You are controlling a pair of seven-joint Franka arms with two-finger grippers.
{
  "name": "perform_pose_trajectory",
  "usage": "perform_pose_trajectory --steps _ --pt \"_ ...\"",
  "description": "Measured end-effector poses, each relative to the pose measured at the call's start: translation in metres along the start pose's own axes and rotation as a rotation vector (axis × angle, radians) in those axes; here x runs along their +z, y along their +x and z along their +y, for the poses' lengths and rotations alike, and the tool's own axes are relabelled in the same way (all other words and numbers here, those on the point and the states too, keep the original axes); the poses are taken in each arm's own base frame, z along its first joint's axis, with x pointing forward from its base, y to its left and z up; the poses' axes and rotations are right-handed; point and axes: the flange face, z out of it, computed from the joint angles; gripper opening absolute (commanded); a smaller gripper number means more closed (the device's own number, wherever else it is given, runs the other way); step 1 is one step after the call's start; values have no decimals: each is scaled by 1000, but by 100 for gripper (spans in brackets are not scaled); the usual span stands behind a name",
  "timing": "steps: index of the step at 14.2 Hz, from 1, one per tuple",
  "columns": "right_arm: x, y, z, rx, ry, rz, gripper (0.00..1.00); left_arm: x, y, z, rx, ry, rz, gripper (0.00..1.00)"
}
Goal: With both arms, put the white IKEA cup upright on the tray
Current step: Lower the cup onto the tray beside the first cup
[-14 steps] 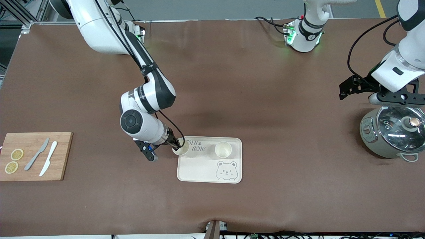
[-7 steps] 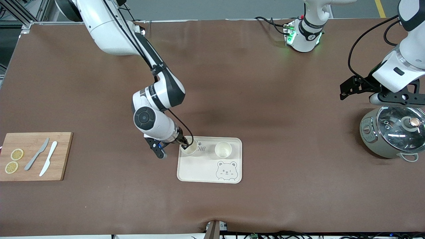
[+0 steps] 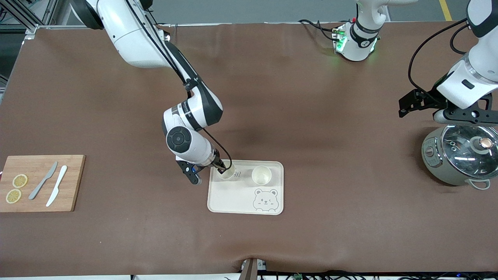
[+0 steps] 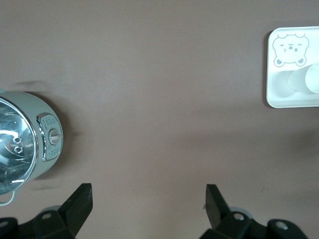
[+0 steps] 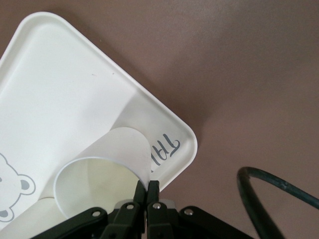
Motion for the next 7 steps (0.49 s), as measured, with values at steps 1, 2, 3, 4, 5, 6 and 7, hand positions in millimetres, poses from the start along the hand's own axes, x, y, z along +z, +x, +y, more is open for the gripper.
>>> perform_pose_trajectory --steps 1,2,3,4,5,6,7 --pt "0 1 0 1 0 1 99 0 0 0 0 0 -1 100" --pt "1 2 0 2 -1 2 100 1 0 0 0 0 -1 100" --pt "1 2 1 2 -2 3 100 1 0 0 0 0 -2 100" --pt "1 3 0 -4 -3 8 100 1 0 0 0 0 -2 100" --pt "1 3 0 -12 -5 19 100 1 1 0 0 0 -2 100" --pt "-1 4 -1 -20 -4 28 100 2 1 0 0 0 -3 100" --pt "-4 5 -2 -24 0 34 100 2 1 0 0 0 -4 100"
